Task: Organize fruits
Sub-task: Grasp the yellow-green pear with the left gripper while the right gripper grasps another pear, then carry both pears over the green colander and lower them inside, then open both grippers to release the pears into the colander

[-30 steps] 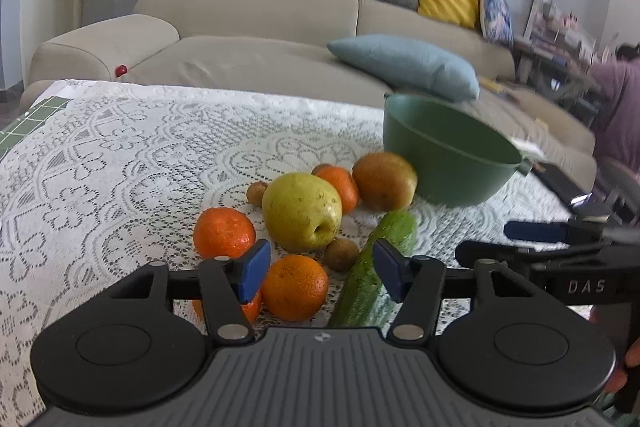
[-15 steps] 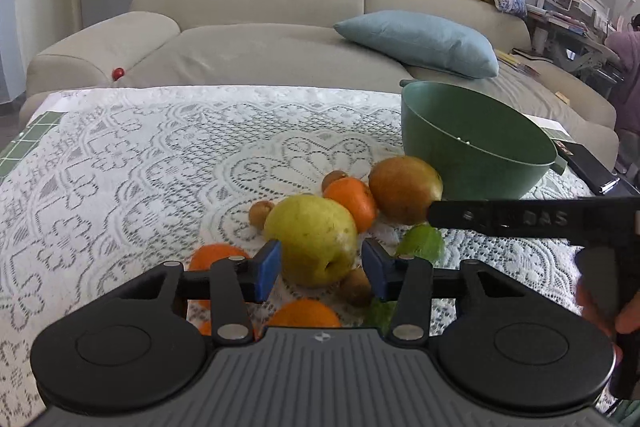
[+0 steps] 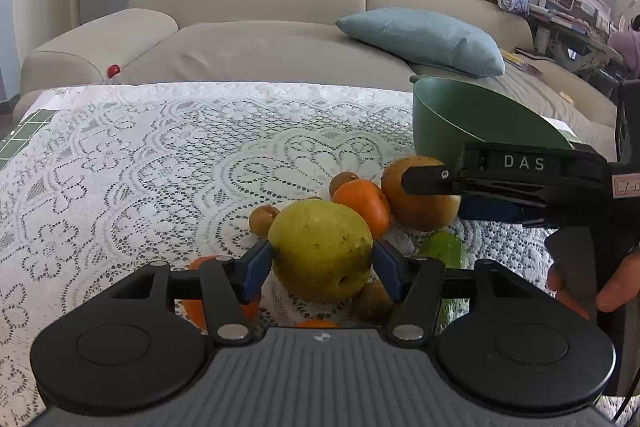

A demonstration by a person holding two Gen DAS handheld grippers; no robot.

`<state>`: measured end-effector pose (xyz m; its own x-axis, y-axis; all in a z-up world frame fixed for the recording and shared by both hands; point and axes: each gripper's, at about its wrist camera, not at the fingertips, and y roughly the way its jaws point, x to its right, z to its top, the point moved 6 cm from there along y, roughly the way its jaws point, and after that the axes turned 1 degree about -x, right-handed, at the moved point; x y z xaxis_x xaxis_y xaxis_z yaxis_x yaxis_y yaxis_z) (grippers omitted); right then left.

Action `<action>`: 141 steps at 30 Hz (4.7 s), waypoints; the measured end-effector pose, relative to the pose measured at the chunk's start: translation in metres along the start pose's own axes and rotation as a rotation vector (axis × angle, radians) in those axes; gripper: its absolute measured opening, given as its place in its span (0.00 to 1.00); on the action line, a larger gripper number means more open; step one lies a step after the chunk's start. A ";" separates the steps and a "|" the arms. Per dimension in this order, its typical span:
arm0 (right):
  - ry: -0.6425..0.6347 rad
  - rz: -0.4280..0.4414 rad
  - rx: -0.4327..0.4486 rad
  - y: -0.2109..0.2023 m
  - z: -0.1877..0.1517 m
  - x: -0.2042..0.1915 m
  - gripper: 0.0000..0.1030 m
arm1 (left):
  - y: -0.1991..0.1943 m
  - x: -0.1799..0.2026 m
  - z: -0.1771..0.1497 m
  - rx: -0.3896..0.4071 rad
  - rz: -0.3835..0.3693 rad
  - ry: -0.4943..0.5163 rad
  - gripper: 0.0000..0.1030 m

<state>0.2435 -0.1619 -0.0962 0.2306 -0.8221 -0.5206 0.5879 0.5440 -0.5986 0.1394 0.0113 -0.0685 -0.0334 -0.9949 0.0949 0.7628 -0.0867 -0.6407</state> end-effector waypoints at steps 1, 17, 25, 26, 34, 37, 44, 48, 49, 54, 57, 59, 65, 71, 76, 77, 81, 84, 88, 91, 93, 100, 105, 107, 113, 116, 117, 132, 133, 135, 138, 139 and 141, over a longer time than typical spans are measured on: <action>0.001 0.001 0.004 0.002 0.001 0.000 0.82 | 0.001 -0.001 0.001 0.005 -0.002 -0.007 0.69; -0.015 -0.005 0.014 0.015 -0.001 0.001 0.72 | 0.018 0.004 -0.002 0.011 0.010 0.007 0.77; -0.021 0.017 0.024 0.014 -0.003 0.001 0.68 | 0.021 0.004 -0.003 0.033 0.013 0.006 0.77; -0.020 0.020 0.027 0.014 -0.003 0.002 0.67 | 0.021 0.004 -0.004 0.034 0.016 0.011 0.77; -0.046 0.024 0.035 0.009 -0.009 0.001 0.63 | 0.021 0.005 -0.005 0.041 0.030 0.038 0.72; -0.053 0.018 0.040 0.008 -0.010 0.000 0.62 | 0.020 0.005 -0.005 0.046 0.033 0.044 0.72; -0.117 -0.028 0.054 -0.001 -0.009 -0.006 0.62 | 0.016 0.005 -0.005 0.039 0.039 0.044 0.72; -0.189 -0.045 0.082 -0.012 -0.010 -0.012 0.62 | 0.015 0.004 -0.003 0.034 0.034 0.026 0.72; -0.209 -0.050 0.093 -0.015 -0.009 -0.015 0.62 | 0.014 0.004 -0.003 0.035 0.035 0.023 0.72; -0.308 -0.053 0.143 -0.031 -0.009 -0.030 0.62 | 0.005 0.006 0.004 0.055 0.043 0.020 0.72; -0.344 -0.040 0.165 -0.043 -0.004 -0.036 0.62 | -0.001 0.008 0.010 0.063 0.031 0.001 0.72; -0.365 -0.035 0.179 -0.053 0.001 -0.040 0.62 | -0.004 0.010 0.017 0.066 0.022 -0.009 0.72; -0.463 -0.079 0.195 -0.074 0.029 -0.043 0.62 | -0.016 0.029 0.048 0.106 -0.012 0.022 0.72; -0.504 -0.174 0.196 -0.081 0.067 -0.019 0.62 | -0.011 0.054 0.084 0.127 -0.073 0.049 0.72; -0.523 -0.243 0.137 -0.069 0.088 0.009 0.62 | 0.012 0.078 0.113 0.077 -0.156 0.055 0.72; -0.531 -0.260 0.117 -0.065 0.091 0.015 0.62 | 0.019 0.083 0.117 0.057 -0.175 0.053 0.72; -0.552 -0.285 0.030 -0.051 0.094 0.030 0.62 | 0.049 0.098 0.130 -0.027 -0.223 0.047 0.72; -0.572 -0.290 -0.036 -0.041 0.094 0.037 0.62 | 0.070 0.109 0.132 -0.085 -0.241 0.058 0.72; -0.600 -0.290 -0.110 -0.028 0.092 0.043 0.62 | 0.092 0.121 0.131 -0.162 -0.256 0.073 0.72; -0.617 -0.295 -0.158 -0.019 0.090 0.046 0.62 | 0.104 0.127 0.127 -0.231 -0.240 0.109 0.72; -0.605 -0.273 -0.183 -0.014 0.091 0.049 0.62 | 0.110 0.130 0.124 -0.273 -0.213 0.129 0.72; -0.516 -0.244 -0.250 -0.010 0.094 0.059 0.62 | 0.128 0.137 0.123 -0.381 -0.200 0.158 0.72; -0.517 -0.247 -0.263 -0.007 0.095 0.059 0.62 | 0.131 0.136 0.122 -0.435 -0.152 0.174 0.72; -0.522 -0.245 -0.262 -0.008 0.093 0.059 0.62 | 0.133 0.136 0.121 -0.443 -0.140 0.184 0.72; -0.551 -0.260 -0.261 -0.013 0.090 0.059 0.62 | 0.141 0.143 0.112 -0.488 -0.138 0.209 0.73; -0.546 -0.258 -0.251 -0.016 0.091 0.063 0.62 | 0.140 0.144 0.113 -0.475 -0.130 0.213 0.73; -0.542 -0.249 -0.245 -0.017 0.092 0.063 0.64 | 0.139 0.143 0.115 -0.475 -0.142 0.204 0.74; -0.484 -0.201 -0.076 -0.053 0.100 0.047 0.69 | 0.079 0.124 0.132 -0.297 -0.156 0.147 0.75; -0.483 -0.191 -0.057 -0.057 0.099 0.044 0.69 | 0.070 0.121 0.132 -0.274 -0.150 0.143 0.74; -0.474 -0.162 -0.025 -0.063 0.097 0.036 0.69 | 0.055 0.113 0.133 -0.240 -0.145 0.139 0.75; -0.458 -0.112 0.004 -0.073 0.094 0.022 0.69 | 0.032 0.099 0.134 -0.194 -0.124 0.125 0.75; -0.455 -0.098 0.013 -0.076 0.092 0.017 0.69 | 0.025 0.093 0.134 -0.179 -0.115 0.118 0.75; -0.449 -0.071 0.030 -0.081 0.090 0.008 0.69 | 0.011 0.081 0.134 -0.146 -0.096 0.097 0.75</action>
<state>0.2676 -0.2276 0.0037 0.4980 -0.8524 -0.1595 0.6350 0.4837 -0.6023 0.2315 -0.0631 0.0337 -0.1693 -0.9813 0.0914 0.6513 -0.1810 -0.7369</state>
